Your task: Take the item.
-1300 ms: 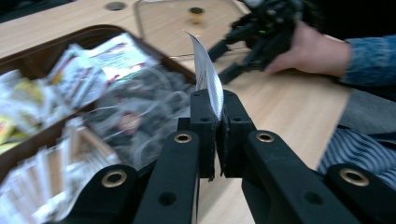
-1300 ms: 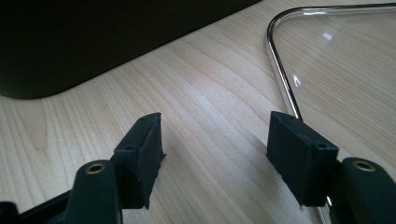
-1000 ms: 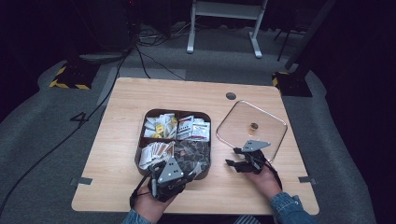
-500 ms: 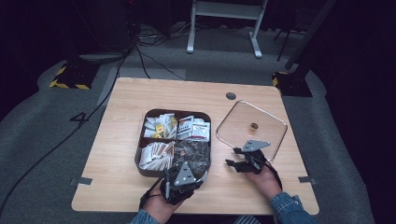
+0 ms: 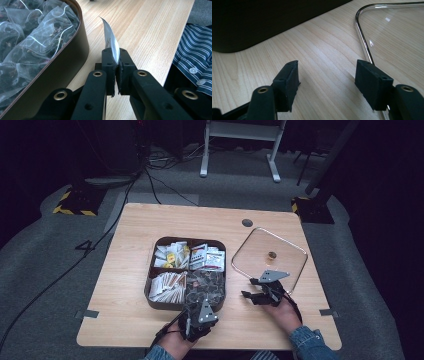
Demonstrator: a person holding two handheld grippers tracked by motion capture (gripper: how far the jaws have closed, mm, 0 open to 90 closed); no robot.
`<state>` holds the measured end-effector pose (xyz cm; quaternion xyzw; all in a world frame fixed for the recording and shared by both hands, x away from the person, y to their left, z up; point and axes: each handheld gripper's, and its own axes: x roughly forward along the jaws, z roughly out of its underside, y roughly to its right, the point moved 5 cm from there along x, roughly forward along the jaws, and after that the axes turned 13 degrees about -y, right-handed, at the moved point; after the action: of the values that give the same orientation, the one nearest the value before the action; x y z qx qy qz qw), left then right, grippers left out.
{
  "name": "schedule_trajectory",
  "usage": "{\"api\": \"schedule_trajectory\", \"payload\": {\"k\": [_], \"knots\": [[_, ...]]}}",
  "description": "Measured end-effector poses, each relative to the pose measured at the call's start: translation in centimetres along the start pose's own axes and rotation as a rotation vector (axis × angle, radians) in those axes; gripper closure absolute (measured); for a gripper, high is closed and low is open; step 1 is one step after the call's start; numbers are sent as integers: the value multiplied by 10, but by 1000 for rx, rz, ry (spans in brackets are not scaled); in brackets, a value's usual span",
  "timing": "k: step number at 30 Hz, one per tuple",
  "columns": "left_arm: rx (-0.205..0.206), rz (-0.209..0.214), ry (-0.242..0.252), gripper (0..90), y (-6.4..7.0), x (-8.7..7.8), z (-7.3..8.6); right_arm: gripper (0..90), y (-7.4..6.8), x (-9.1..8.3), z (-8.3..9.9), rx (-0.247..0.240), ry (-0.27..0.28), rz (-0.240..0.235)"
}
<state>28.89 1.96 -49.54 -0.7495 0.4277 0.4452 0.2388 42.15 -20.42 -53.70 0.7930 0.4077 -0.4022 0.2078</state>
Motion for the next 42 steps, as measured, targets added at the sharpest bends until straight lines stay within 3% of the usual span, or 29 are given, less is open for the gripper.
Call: {"api": "schedule_trajectory", "payload": {"k": [10,17,24,29,37,42], "knots": [[11,24,-33,849,4,4,1,354,0,0,0,0,0,0],[43,60,-48,800,12,5,1,354,0,0,0,0,0,0],[73,101,-39,674,18,2,-1,353,0,0,0,0,0,0],[88,132,0,645,20,-3,-3,354,0,0,0,0,0,0],[37,174,117,613,9,-23,-3,354,0,0,0,3,1,-1],[-6,123,161,604,-1,-35,1,353,0,0,0,2,1,-1]]}}
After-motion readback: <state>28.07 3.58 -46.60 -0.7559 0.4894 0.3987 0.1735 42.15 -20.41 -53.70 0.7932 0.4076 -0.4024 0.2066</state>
